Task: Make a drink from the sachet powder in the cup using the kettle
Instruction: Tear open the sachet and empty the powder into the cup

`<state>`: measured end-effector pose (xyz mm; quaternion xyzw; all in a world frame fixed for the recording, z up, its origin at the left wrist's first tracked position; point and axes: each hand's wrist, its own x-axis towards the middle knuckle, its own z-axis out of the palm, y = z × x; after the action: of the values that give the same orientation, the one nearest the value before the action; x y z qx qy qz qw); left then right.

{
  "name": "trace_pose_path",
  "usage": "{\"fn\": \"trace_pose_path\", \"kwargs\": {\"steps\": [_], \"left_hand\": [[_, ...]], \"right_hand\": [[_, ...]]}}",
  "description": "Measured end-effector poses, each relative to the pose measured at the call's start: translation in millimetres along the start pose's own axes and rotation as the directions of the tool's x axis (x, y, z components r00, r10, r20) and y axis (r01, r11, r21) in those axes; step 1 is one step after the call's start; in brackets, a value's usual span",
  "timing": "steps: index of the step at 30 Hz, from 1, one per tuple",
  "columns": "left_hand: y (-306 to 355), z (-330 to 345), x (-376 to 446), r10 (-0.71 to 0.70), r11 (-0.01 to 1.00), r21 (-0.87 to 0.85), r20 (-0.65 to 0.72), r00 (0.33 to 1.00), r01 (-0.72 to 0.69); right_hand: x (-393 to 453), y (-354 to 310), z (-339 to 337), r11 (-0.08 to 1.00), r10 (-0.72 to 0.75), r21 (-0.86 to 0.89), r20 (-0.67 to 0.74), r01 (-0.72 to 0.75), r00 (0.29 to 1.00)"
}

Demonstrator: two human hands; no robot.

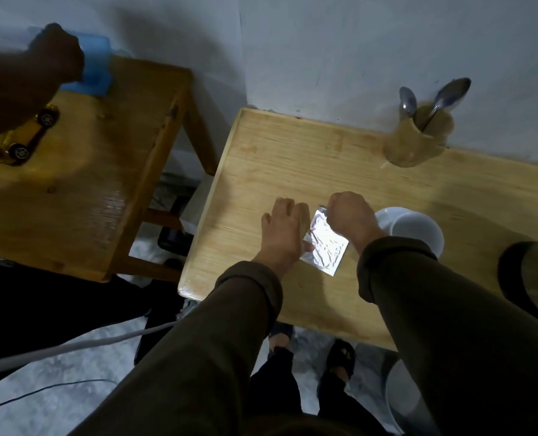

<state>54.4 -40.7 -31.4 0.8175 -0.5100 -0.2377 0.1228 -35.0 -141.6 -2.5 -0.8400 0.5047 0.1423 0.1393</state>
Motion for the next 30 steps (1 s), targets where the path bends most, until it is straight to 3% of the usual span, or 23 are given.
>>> {"fn": "trace_pose_path", "kwargs": {"steps": [2, 7, 11, 15, 17, 19, 22, 25, 30], "left_hand": [[7.0, -4.3, 1.4, 0.059, 0.997, -0.048, -0.018, 0.998, -0.06], [24.3, -23.8, 1.6, 0.079, 0.919, -0.39, 0.03, 0.996, -0.061], [36.2, -46.0, 1.8, 0.19, 0.902, -0.401, 0.031, 0.981, -0.162], [52.7, -67.6, 3.4, 0.252, 0.904, -0.336, -0.083, 0.964, -0.265], [59.5, -75.6, 6.8, 0.225, 0.925, -0.283, -0.133, 0.965, -0.254], [66.7, -84.6, 11.0, 0.185, 0.945, -0.244, -0.15, 0.971, -0.218], [77.6, -99.3, 11.4, 0.129, 0.964, -0.217, -0.126, 0.984, -0.155], [89.2, -110.3, 8.8, 0.092, 0.958, -0.26, -0.113, 0.989, -0.119], [107.7, -124.3, 4.7, 0.127, 0.939, -0.308, -0.103, 0.987, -0.153]], "right_hand": [[1.5, -0.9, -12.7, 0.993, 0.046, 0.106, 0.027, -0.049, 0.999], [0.2, 5.4, -49.9, 0.951, 0.155, 0.269, 0.025, -0.156, 0.988], [-1.5, 20.3, -75.6, 0.862, 0.241, 0.439, 0.084, -0.253, 0.967], [-7.7, 28.2, -96.9, 0.439, 0.274, 0.791, 0.334, -0.426, 0.902], [-13.0, 32.0, -107.2, 0.35, 0.247, 0.834, 0.357, -0.426, 0.901], [-19.2, 37.0, -120.7, 0.399, 0.229, 0.837, 0.305, -0.375, 0.924], [-28.1, 49.5, -138.2, 0.597, 0.158, 0.79, 0.056, -0.141, 0.986], [-38.0, 57.8, -150.7, 0.608, -0.018, 0.788, -0.107, 0.096, 0.994], [-46.6, 67.0, -164.8, 0.637, -0.103, 0.735, -0.218, 0.233, 0.971]]}}
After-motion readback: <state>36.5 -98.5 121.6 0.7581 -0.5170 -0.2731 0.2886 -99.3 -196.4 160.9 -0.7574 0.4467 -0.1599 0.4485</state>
